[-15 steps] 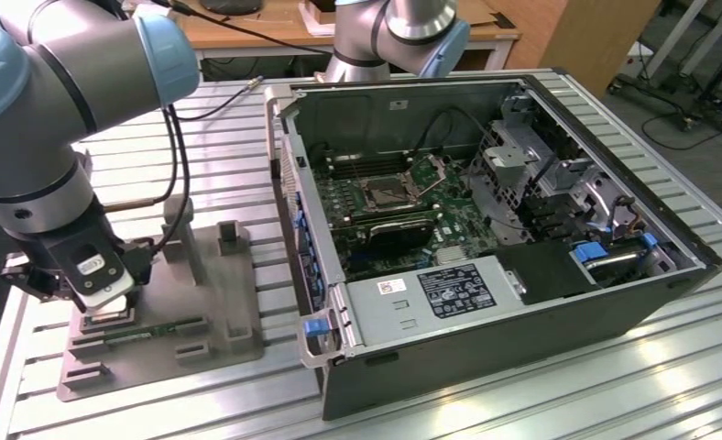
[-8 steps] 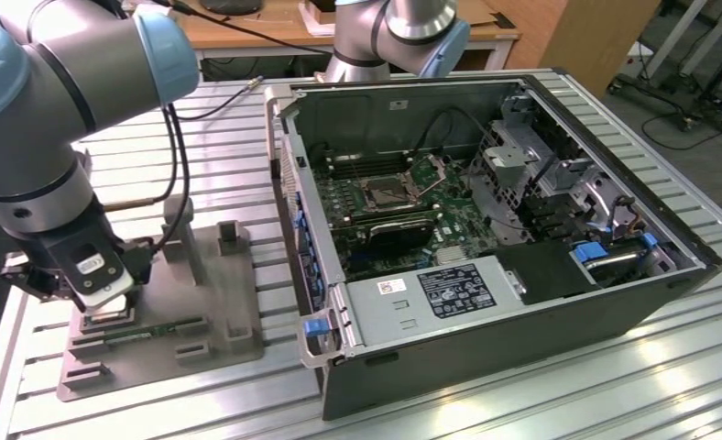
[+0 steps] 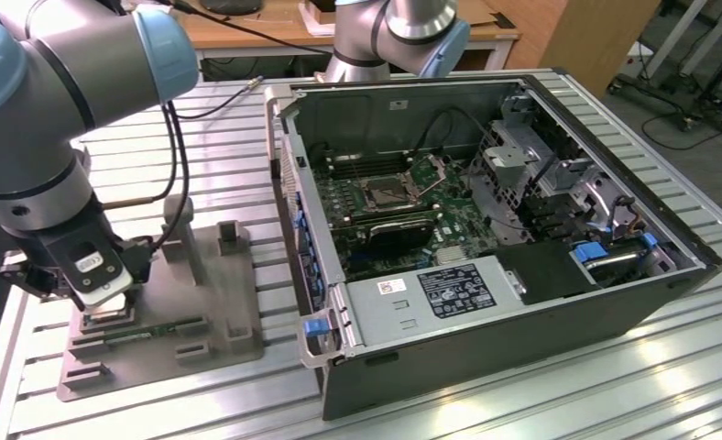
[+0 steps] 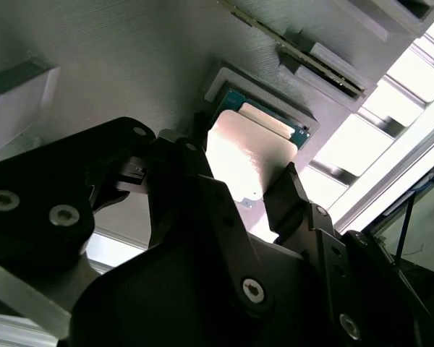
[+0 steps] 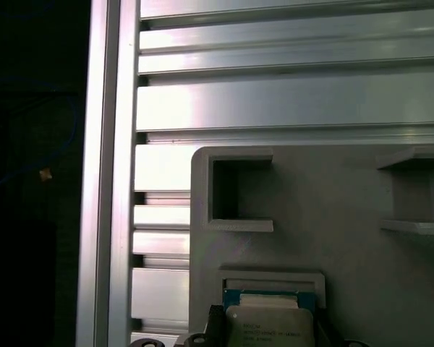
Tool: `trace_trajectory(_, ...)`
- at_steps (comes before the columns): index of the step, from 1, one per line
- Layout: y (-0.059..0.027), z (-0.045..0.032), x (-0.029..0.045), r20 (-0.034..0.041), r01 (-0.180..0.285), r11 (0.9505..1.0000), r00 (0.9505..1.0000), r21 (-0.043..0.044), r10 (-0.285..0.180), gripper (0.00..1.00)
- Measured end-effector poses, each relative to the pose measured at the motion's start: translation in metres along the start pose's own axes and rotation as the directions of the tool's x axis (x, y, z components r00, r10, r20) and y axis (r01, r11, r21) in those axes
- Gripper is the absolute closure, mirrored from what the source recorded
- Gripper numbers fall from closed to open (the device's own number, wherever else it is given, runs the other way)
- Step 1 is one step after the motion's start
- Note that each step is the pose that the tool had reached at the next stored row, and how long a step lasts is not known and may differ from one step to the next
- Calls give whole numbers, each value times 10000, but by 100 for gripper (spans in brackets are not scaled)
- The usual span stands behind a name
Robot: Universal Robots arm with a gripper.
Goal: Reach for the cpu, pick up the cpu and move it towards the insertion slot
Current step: 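Pick up the cpu and move it towards the insertion slot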
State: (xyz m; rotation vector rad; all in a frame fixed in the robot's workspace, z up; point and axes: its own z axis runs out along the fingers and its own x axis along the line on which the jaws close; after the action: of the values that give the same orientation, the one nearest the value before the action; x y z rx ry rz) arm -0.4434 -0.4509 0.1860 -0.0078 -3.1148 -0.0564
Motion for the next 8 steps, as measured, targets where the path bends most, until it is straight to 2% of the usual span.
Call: trace_trajectory(8, 1, -23, 1, 2, 0, 10000, 10000, -1, 0, 45)
